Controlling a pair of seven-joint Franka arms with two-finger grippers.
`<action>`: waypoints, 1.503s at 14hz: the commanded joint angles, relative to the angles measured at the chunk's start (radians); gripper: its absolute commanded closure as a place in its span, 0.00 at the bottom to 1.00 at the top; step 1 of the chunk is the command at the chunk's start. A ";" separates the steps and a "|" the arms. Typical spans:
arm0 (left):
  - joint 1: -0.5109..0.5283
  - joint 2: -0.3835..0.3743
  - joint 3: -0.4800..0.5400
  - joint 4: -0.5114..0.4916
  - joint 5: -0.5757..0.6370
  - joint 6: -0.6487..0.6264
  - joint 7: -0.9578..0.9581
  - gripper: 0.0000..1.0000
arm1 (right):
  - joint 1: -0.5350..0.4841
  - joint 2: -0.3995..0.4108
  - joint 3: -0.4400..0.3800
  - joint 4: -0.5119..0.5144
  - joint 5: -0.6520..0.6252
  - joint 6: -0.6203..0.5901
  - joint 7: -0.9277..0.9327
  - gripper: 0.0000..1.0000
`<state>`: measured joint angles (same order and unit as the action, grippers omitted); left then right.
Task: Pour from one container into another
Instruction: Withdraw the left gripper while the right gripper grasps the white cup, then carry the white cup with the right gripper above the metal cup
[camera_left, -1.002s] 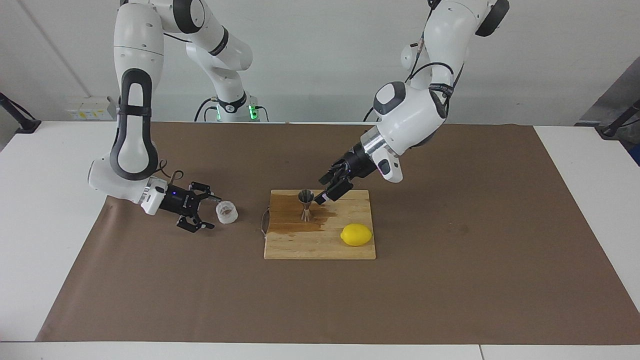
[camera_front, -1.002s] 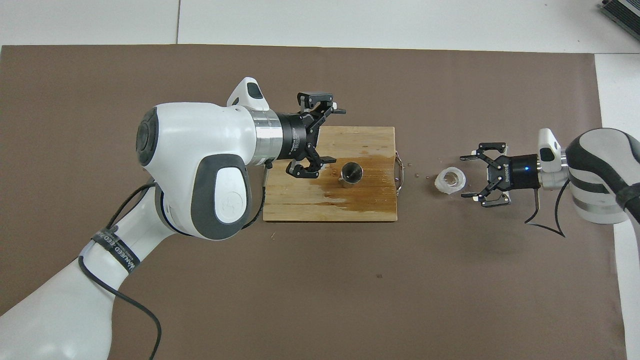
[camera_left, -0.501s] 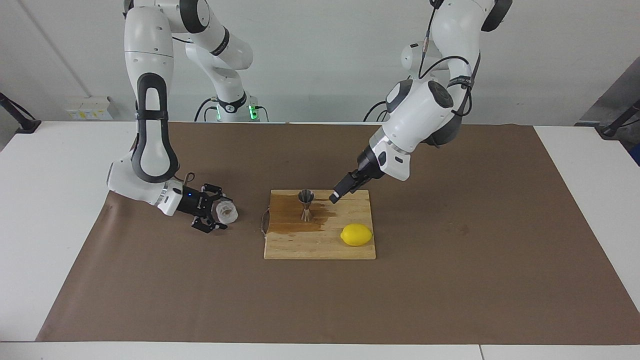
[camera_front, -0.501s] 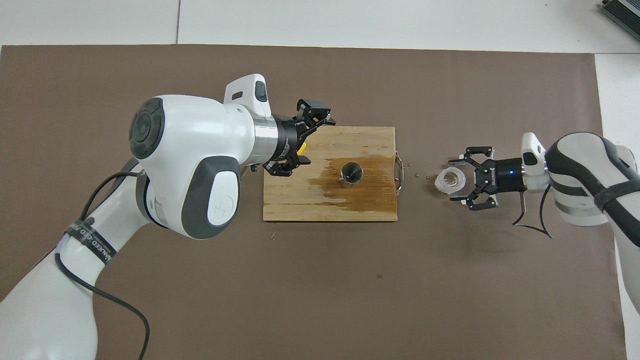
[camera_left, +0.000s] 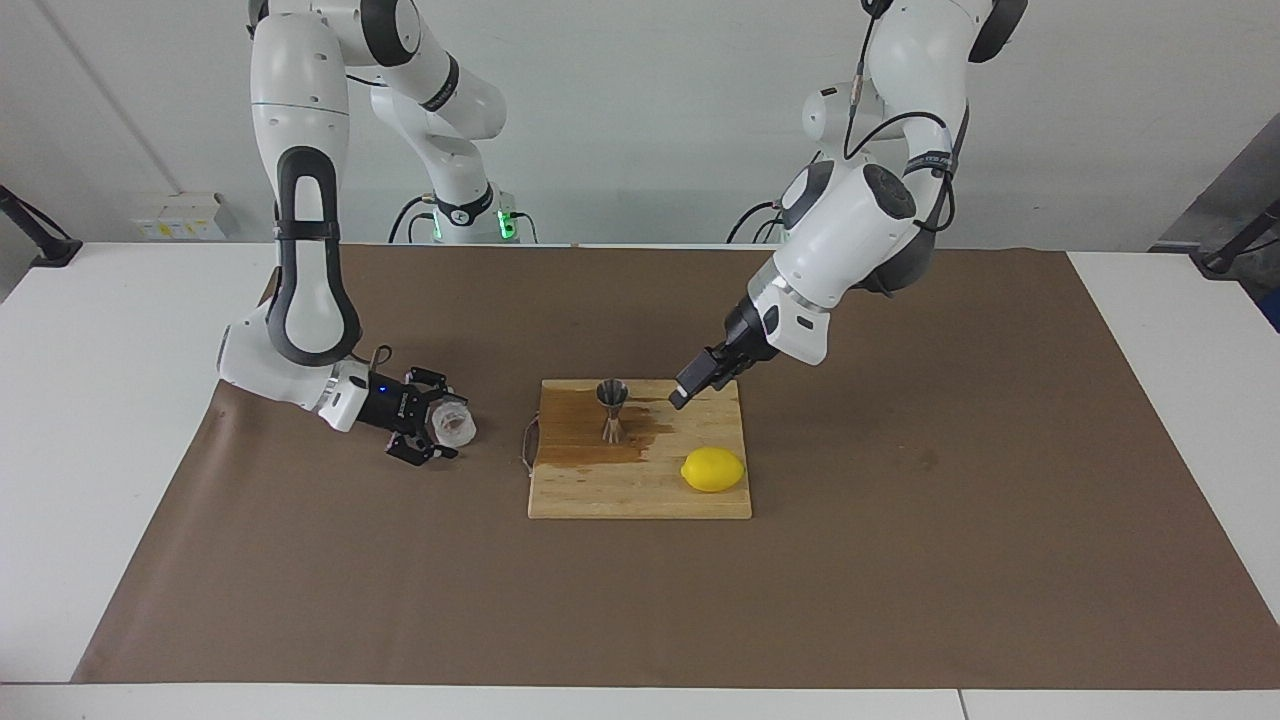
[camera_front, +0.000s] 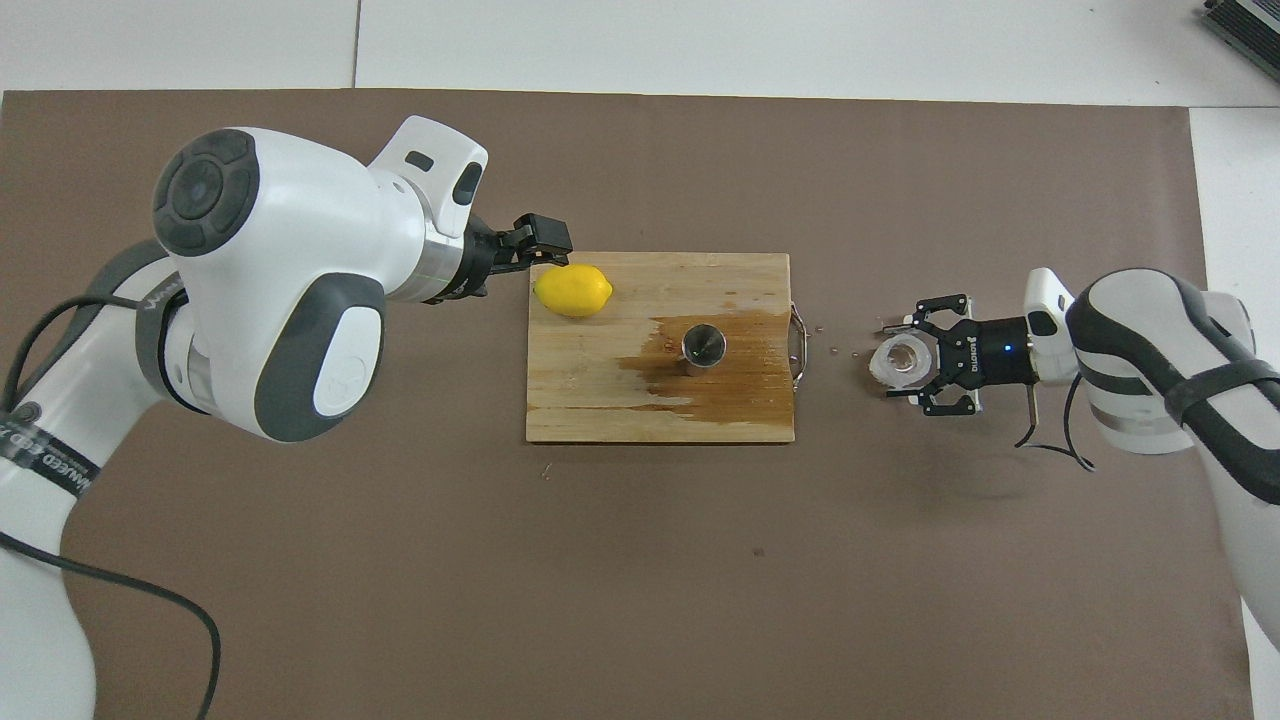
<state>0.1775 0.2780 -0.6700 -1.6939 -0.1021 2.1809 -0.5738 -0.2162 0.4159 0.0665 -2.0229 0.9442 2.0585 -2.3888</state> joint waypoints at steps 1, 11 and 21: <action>0.046 -0.063 0.006 0.005 0.018 -0.116 0.052 0.00 | -0.002 -0.019 0.003 -0.001 0.036 0.022 -0.040 0.88; -0.147 -0.263 0.383 0.010 0.016 -0.406 0.222 0.00 | 0.158 -0.199 0.006 0.019 -0.070 0.107 0.471 0.87; -0.230 -0.292 0.658 0.003 0.016 -0.435 0.503 0.00 | 0.463 -0.236 0.006 0.075 -0.620 0.229 1.167 0.87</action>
<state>-0.0258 0.0100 -0.0265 -1.6713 -0.0986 1.7476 -0.0809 0.2221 0.1918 0.0736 -1.9638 0.4011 2.2924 -1.3153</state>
